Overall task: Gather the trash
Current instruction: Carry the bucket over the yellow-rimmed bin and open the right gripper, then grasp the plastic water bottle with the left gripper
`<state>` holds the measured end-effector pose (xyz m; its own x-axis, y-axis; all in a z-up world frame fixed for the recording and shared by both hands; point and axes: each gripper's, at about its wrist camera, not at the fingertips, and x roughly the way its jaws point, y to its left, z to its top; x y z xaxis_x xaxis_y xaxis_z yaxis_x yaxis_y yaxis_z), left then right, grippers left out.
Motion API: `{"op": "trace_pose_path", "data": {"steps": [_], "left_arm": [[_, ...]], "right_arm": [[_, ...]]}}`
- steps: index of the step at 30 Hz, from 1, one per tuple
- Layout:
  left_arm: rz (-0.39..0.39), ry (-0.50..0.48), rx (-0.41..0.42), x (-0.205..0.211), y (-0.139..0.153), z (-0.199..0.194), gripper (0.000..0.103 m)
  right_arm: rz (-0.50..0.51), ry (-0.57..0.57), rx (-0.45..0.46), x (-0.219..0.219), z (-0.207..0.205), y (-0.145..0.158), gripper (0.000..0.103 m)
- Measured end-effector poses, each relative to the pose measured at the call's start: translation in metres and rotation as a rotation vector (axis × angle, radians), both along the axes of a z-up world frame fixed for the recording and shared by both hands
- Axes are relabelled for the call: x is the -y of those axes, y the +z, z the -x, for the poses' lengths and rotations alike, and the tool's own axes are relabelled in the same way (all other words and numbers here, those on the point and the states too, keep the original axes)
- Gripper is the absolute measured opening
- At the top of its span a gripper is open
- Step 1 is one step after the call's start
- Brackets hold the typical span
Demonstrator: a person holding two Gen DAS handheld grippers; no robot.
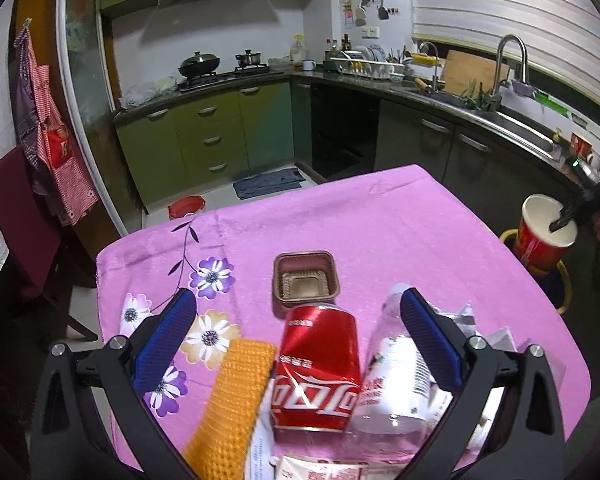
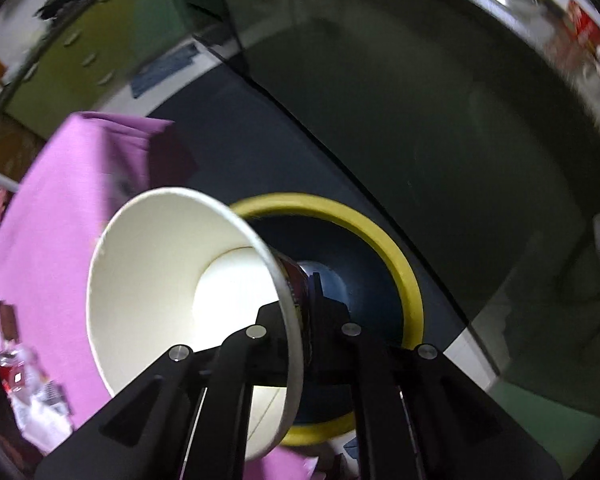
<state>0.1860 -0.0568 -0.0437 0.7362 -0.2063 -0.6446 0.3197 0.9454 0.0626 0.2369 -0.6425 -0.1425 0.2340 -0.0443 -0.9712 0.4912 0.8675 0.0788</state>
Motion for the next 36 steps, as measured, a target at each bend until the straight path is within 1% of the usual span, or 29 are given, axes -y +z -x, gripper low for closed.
{"op": "trace_pose_path", "data": {"steps": [3,5,6,10,13,14,16,20,22,23,24,25,26,27,28,29,30,33,34,35,36], "left_arm": [[-0.004,-0.015,-0.019,0.004,0.001,0.005,0.097],[-0.009,-0.019,-0.033,0.006,0.000,0.009,0.097],[-0.013,-0.017,-0.037,0.005,-0.001,0.009,0.097],[-0.024,-0.007,-0.051,0.005,-0.003,0.011,0.097],[-0.029,-0.009,-0.054,0.007,-0.002,0.013,0.097],[-0.028,-0.011,-0.054,0.007,-0.002,0.013,0.097],[-0.030,-0.023,-0.056,0.009,-0.001,0.014,0.097],[-0.026,-0.047,-0.059,0.012,0.002,0.019,0.097],[0.003,-0.100,-0.109,0.016,0.003,0.018,0.097],[0.019,-0.150,-0.162,0.022,0.003,0.014,0.097],[0.027,-0.187,-0.205,0.026,0.002,0.011,0.097],[0.032,-0.228,-0.278,0.034,-0.001,0.004,0.097],[0.027,-0.250,-0.352,0.040,-0.005,-0.003,0.097],[0.015,-0.261,-0.403,0.046,-0.009,-0.009,0.097],[-0.014,-0.273,-0.461,0.054,-0.014,-0.014,0.097],[-0.043,-0.283,-0.488,0.060,-0.018,-0.016,0.097],[-0.096,-0.294,-0.522,0.068,-0.024,-0.019,0.095],[-0.180,-0.304,-0.581,0.082,-0.033,-0.024,0.086],[-0.194,-0.303,-0.589,0.085,-0.035,-0.025,0.079],[-0.207,-0.301,-0.595,0.087,-0.037,-0.027,0.076],[-0.224,-0.297,-0.598,0.089,-0.040,-0.029,0.075]], "right_arm": [[-0.008,-0.029,-0.030,0.016,0.001,-0.036,0.008],[-0.010,-0.037,-0.044,0.025,0.000,-0.054,0.010],[-0.017,-0.042,-0.050,0.028,0.001,-0.061,0.015],[-0.023,-0.052,-0.056,0.037,0.006,-0.073,0.020],[-0.017,-0.054,-0.049,0.038,0.011,-0.069,0.020],[-0.015,-0.053,-0.041,0.030,0.007,-0.065,0.020],[0.001,-0.037,-0.017,0.022,0.011,-0.054,0.028],[0.004,0.044,0.074,-0.015,0.036,-0.017,0.032],[0.004,0.105,0.118,-0.038,0.049,0.006,0.041],[0.005,0.137,0.134,-0.051,0.055,0.016,0.044],[0.016,0.179,0.151,-0.067,0.063,0.028,0.045],[0.025,0.206,0.160,-0.078,0.067,0.035,0.045],[0.031,0.231,0.168,-0.087,0.072,0.042,0.045],[0.028,0.261,0.180,-0.098,0.079,0.050,0.045],[0.025,0.275,0.185,-0.107,0.081,0.054,0.045],[0.023,0.290,0.192,-0.114,0.084,0.059,0.045],[0.021,0.305,0.197,-0.121,0.088,0.063,0.045],[0.021,0.339,0.208,-0.143,0.088,0.067,0.045],[0.017,0.349,0.210,-0.147,0.091,0.068,0.045],[0.014,0.355,0.212,-0.150,0.093,0.069,0.045],[0.011,0.363,0.212,-0.154,0.096,0.070,0.045]]}}
